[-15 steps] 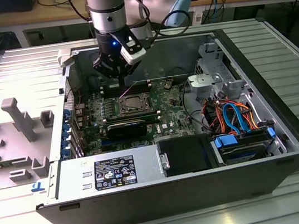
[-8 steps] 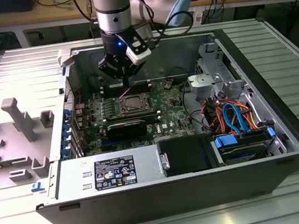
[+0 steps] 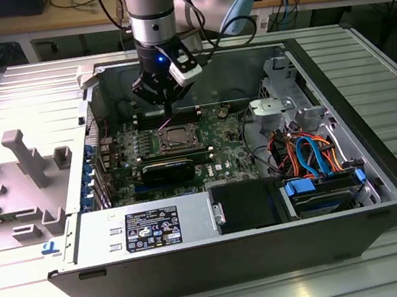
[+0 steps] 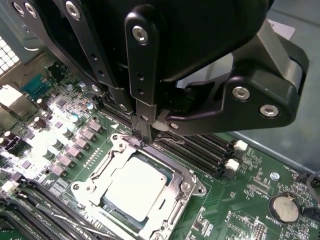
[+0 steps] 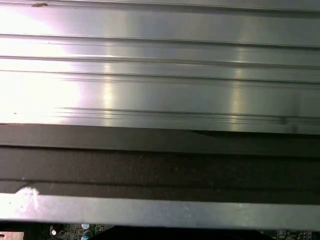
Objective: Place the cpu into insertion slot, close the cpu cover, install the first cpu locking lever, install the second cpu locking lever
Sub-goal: 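Install the first cpu locking lever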
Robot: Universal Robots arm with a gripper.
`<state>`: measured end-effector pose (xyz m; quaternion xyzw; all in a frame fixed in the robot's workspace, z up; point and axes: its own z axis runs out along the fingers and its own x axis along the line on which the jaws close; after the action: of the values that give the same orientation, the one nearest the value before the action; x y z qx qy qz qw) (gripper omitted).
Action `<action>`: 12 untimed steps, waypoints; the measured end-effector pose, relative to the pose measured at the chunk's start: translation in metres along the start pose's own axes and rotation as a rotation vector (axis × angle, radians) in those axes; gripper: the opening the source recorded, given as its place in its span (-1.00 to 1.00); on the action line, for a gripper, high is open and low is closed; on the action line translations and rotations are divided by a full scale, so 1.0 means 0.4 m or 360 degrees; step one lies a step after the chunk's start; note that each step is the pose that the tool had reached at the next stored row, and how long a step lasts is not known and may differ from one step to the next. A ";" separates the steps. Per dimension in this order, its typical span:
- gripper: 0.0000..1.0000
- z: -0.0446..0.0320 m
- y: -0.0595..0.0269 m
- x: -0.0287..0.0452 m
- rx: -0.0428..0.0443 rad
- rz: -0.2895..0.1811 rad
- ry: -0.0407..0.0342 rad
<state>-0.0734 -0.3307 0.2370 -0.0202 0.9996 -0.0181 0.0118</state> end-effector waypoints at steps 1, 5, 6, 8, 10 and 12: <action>-0.79 0.001 0.001 0.000 0.0000 -0.0004 0.0000; -0.79 0.004 0.002 0.000 0.0000 -0.0044 -0.0002; -0.79 0.005 0.002 0.000 -0.0001 -0.0044 -0.0002; -0.79 0.006 0.002 0.000 0.0000 -0.0044 -0.0001; -0.79 0.007 0.002 -0.003 0.0000 -0.0044 -0.0002; -0.79 0.007 0.002 -0.009 0.0000 -0.0044 -0.0002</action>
<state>-0.0698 -0.3298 0.2342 -0.0339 0.9992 -0.0181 0.0120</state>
